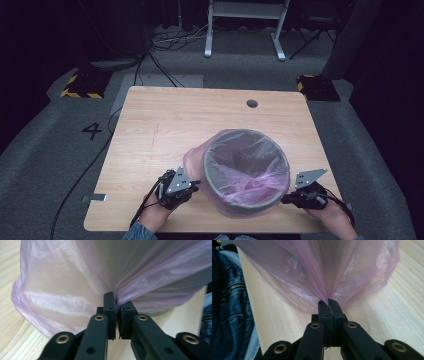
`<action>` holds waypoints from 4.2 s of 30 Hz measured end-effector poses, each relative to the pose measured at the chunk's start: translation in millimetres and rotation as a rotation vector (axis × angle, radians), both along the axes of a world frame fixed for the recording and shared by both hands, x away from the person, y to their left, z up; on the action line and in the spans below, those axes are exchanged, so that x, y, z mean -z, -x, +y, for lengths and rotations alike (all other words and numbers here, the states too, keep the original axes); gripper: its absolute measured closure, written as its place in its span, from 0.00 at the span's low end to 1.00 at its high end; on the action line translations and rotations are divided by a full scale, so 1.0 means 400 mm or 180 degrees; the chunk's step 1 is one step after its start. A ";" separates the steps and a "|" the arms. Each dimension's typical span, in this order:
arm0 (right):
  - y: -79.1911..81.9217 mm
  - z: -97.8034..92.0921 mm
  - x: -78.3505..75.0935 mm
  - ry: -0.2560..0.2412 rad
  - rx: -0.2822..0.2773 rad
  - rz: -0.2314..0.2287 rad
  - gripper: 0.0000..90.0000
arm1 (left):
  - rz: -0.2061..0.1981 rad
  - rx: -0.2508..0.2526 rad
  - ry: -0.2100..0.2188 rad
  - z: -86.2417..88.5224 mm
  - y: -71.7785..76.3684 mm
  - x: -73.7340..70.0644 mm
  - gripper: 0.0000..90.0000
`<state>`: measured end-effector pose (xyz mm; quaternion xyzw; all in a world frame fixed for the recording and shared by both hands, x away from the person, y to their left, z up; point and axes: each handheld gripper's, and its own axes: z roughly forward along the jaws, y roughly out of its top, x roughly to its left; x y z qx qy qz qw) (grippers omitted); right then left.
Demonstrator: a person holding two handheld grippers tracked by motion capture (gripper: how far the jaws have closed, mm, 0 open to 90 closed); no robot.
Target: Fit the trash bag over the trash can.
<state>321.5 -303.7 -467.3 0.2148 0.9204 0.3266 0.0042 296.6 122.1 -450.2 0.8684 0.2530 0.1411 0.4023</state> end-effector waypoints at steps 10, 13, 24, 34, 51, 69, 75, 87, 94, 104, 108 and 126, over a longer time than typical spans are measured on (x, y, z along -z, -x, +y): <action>0.016 -0.005 0.001 0.0001 0.0126 0.0027 1.00 | 0.0504 -0.0020 -0.0375 -0.004 -0.009 0.054 0.99; 0.023 -0.035 0.006 0.0041 0.0285 0.0063 1.00 | 0.0601 0.0014 -0.0402 -0.012 -0.006 0.063 0.99; 0.092 -0.045 -0.101 -0.0677 0.0114 -0.0488 0.42 | 0.0054 0.0558 0.0413 -0.005 0.083 -0.053 0.49; 0.038 0.018 -0.096 -0.0437 0.0161 -0.0363 0.99 | 0.0042 0.0565 -0.0040 -0.056 0.088 -0.020 0.99; 0.052 0.030 -0.025 -0.0355 0.0122 -0.0217 0.59 | 0.0270 0.0499 0.0028 -0.008 0.065 0.023 0.99; 0.103 0.075 -0.038 -0.0543 -0.0371 0.0088 0.70 | 0.0121 -0.0663 0.0037 0.104 -0.071 -0.004 0.98; 0.066 -0.010 -0.118 -0.0744 0.0122 -0.0398 0.57 | 0.0092 -0.0145 0.0261 0.086 -0.029 -0.018 0.59; -0.043 -0.032 -0.319 -0.1093 0.0397 -0.0989 0.55 | -0.0209 0.0034 0.0226 0.053 0.024 -0.064 0.93; -0.132 0.086 -0.365 -0.1084 0.0177 -0.1031 0.57 | -0.0177 0.0271 0.0361 0.061 0.036 -0.064 0.90; -0.191 0.156 -0.342 -0.0880 0.0272 -0.1080 0.88 | -0.0304 0.0396 0.0293 0.002 0.053 -0.039 0.50; -0.189 0.155 -0.352 -0.0905 0.0264 -0.1189 0.96 | -0.0249 0.0483 0.0302 -0.011 0.057 -0.044 0.70; -0.293 0.095 -0.178 -0.0492 0.0718 -0.0444 1.00 | -0.0167 0.0084 0.0343 0.027 0.014 -0.032 1.00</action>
